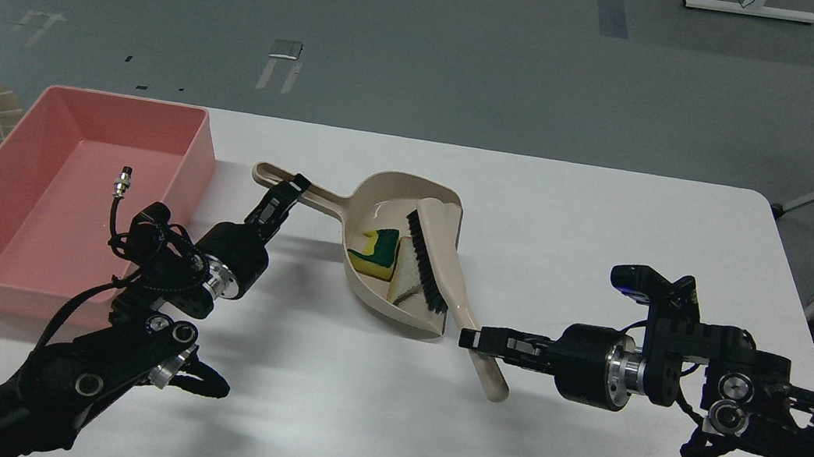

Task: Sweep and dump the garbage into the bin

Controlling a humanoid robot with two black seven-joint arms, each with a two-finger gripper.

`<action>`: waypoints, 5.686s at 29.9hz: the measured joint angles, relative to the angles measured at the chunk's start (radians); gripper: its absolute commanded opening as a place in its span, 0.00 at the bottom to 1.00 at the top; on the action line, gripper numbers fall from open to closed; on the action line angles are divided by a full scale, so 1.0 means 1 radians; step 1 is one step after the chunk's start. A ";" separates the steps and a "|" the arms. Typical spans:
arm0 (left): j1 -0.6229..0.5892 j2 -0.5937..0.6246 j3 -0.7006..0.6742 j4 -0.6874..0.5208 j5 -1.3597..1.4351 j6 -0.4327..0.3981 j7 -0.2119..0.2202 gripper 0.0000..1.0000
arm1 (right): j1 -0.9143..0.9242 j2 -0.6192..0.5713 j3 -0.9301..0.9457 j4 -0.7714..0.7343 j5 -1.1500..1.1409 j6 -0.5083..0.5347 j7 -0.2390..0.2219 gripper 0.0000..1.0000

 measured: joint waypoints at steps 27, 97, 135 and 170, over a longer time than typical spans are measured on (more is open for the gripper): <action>0.022 0.131 -0.102 -0.231 -0.316 -0.017 0.019 0.00 | -0.078 -0.390 0.092 0.001 0.009 0.006 0.032 0.00; 0.040 0.727 -0.761 -0.055 -0.377 -0.494 -0.037 0.00 | -0.117 -0.386 0.112 0.032 0.006 0.004 0.049 0.00; -0.117 0.038 0.059 0.049 -0.008 -0.020 -0.023 0.00 | -0.146 -0.378 0.103 0.030 0.003 0.001 0.049 0.00; 0.094 0.176 0.101 -0.112 -0.011 -0.130 -0.067 0.97 | -0.144 -0.275 0.111 -0.108 0.005 0.005 0.044 0.24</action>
